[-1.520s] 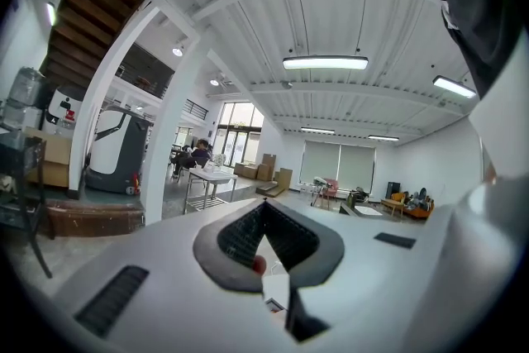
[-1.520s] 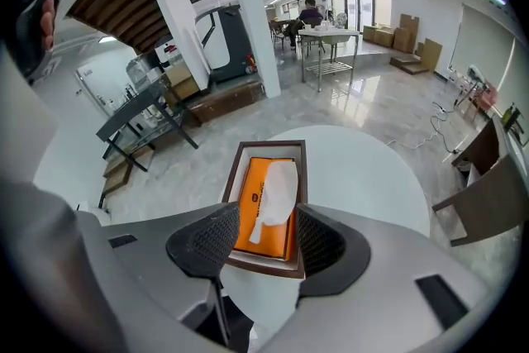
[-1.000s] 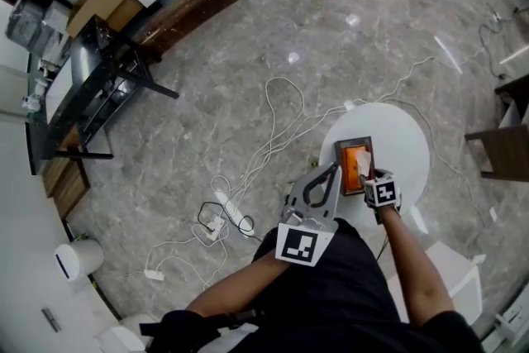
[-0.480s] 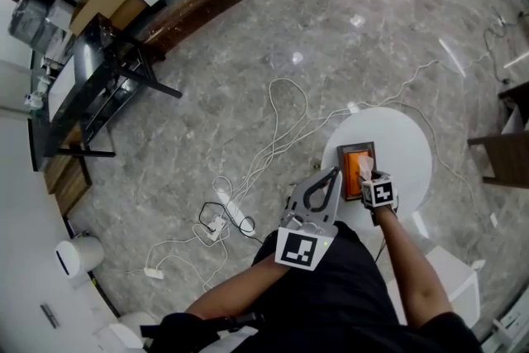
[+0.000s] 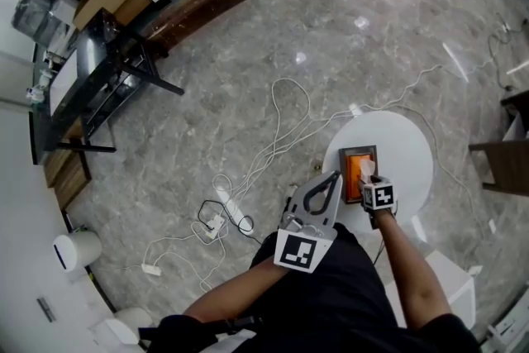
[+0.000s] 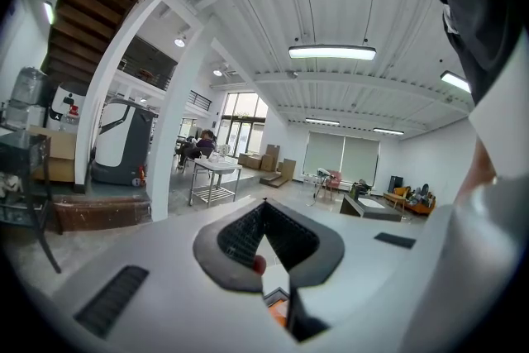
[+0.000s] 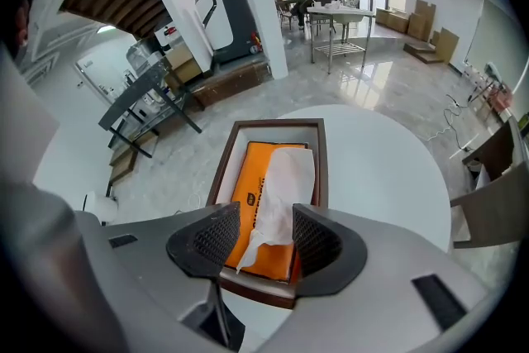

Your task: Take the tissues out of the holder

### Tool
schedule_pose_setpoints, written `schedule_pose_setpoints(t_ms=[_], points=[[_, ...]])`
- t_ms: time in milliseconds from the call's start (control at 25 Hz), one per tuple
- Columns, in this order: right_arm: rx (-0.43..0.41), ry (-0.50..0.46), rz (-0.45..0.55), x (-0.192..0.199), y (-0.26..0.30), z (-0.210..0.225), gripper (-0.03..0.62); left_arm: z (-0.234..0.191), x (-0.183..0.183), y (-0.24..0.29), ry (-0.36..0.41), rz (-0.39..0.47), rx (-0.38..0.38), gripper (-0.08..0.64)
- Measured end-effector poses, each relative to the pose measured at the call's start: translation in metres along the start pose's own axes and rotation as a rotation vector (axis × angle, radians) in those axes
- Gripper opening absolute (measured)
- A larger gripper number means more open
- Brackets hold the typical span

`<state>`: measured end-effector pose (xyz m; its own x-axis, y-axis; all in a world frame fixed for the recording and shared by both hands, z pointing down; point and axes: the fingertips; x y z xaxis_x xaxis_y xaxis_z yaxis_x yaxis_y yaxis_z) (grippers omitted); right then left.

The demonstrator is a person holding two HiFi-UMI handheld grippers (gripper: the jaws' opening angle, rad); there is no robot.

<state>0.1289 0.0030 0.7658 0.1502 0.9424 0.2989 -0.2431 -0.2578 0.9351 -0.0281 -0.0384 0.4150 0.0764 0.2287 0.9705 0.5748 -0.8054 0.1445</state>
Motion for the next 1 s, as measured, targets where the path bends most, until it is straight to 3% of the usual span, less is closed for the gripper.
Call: schedule_pose_setpoints(t_ms=[640,840,1000], points=[[-0.012,0.012,0.003,-0.003,0.018,0.002,0.206,-0.001,0.001,-0.001,-0.016,-0.021,0.0,0.0],[-0.025,0.033,-0.023,-0.003,0.018,-0.003,0.253,-0.004,0.001,0.0,-0.017,-0.021,0.002,0.0],[-0.015,0.036,-0.03,-0.002,0.021,-0.004,0.256,-0.006,0.003,-0.002,-0.022,-0.025,-0.003,-0.001]])
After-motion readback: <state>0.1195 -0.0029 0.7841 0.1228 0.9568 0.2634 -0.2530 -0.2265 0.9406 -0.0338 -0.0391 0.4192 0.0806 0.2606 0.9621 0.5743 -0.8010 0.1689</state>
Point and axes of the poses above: the fingertips, and each gripper's own axes: y forward along the fingers, z to its right, x out of its underside, and after that the axes turned 1 degree about y, right-handed
